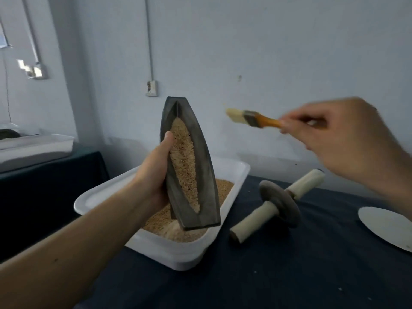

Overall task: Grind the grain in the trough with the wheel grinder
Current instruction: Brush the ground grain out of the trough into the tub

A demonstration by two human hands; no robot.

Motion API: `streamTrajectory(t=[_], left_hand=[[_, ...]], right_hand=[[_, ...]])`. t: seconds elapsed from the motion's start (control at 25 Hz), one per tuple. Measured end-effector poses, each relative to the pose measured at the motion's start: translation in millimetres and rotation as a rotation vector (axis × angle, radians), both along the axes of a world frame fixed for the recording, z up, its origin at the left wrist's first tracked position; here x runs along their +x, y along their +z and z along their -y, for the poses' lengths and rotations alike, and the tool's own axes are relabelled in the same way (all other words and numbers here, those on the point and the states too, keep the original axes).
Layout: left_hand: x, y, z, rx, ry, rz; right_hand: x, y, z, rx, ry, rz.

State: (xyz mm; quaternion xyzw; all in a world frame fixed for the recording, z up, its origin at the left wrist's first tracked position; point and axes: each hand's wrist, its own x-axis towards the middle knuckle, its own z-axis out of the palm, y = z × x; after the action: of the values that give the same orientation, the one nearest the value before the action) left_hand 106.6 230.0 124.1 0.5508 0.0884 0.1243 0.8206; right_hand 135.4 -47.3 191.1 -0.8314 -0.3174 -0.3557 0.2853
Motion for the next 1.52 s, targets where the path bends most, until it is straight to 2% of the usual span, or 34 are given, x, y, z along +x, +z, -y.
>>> streamTrajectory(t=[0.08,0.2,0.44,0.6,0.76,1.08,1.2,1.32,1.52], left_hand=[[9,-6,-12,-0.045,0.014,0.025],[19,-11,-28,-0.05,0.05,0.046],[30,-30,-62,-0.123,0.097,0.019],[35,-37,-74,-0.195,0.086,0.051],[40,-38,-75,-0.227,0.06,0.06],[42,-35,-87,-0.1,0.156,0.157],[41,-37,-91,-0.043,0.182,0.159],[40,-38,-90,-0.014,0.185,0.195],[39,-39,-85,-0.033,0.154,0.296]], right_hand=[[3,31,-49,-0.092,0.088,0.043],[12,53,-115,-0.221,0.105,0.079],[37,31,-192,-0.5,-0.062,0.11],[42,16,-219,-0.528,-0.012,0.036],[38,13,-232,-0.553,0.055,0.085],[4,-9,-198,-0.946,0.216,0.161],[9,7,-190,-0.822,0.217,0.123],[25,21,-194,-0.652,0.155,0.223],[26,-9,-207,-0.72,0.194,0.298]])
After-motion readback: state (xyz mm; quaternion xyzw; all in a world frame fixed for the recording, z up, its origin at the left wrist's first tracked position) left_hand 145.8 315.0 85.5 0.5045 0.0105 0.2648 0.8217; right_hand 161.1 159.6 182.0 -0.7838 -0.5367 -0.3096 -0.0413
